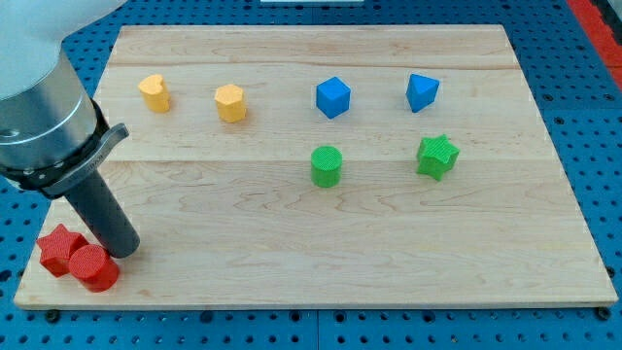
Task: Nudge the green circle down a bit
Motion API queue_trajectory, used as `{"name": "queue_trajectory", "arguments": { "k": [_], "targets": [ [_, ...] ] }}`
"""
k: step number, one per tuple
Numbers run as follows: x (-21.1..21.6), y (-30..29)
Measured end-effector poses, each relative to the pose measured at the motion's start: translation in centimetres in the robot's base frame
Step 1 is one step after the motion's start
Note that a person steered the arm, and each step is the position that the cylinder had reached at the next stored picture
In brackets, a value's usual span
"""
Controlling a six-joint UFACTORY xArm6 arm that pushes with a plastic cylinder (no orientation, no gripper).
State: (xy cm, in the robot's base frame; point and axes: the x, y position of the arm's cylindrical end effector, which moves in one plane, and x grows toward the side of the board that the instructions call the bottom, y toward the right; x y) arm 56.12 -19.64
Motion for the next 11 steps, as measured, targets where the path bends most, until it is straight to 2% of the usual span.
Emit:
{"name": "queue_trajectory", "arguments": {
  "k": [1, 3, 4, 5, 6, 7, 8, 11],
  "targets": [
    [-1.3, 2.9],
    [-10.0, 3.7],
    [-14.7, 7.0],
    [-17.1, 12.2],
    [-16.8, 18.5],
    [-15.4, 22.3],
    [-13.3, 22.7],
    [-12.3, 13.7]
  ]
}}
